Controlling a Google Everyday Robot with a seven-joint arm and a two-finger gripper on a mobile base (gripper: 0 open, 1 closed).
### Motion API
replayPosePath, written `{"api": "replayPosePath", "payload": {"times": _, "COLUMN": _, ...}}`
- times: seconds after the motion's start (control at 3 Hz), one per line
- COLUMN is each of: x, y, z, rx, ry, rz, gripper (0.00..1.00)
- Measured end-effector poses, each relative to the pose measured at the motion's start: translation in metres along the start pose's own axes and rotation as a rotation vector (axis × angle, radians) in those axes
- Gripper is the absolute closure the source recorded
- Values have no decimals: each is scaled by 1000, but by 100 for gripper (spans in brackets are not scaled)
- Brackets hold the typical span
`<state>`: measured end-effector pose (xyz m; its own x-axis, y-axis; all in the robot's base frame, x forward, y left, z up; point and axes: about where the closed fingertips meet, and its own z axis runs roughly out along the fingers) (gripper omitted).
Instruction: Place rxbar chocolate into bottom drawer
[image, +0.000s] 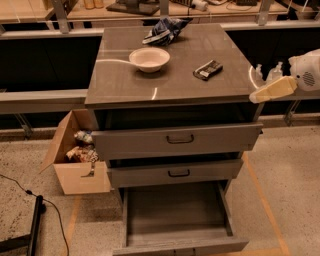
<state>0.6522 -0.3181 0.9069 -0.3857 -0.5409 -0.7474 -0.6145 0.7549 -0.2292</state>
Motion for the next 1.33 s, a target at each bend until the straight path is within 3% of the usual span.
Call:
{"api": "replayPosePath", "payload": {"times": 0.33, "x": -18, "y": -14, "z": 21, "rx": -35, "ry": -178, "rz": 90, "gripper": 0}}
{"api": "replayPosePath", "payload": {"times": 0.67, "x": -31, "y": -24, "z": 38, "rx": -67, "ry": -314, "rz": 133, "gripper": 0}}
{"api": "replayPosePath", "payload": {"times": 1.0, "x": -39, "y": -23, "z": 61, "rx": -88, "ry": -364, "rz": 115, "gripper": 0}}
{"api": "replayPosePath", "payload": {"times": 1.33, "x": -49, "y": -22, "z": 91, "rx": -91, "ry": -369, "rz": 103, "gripper": 0}}
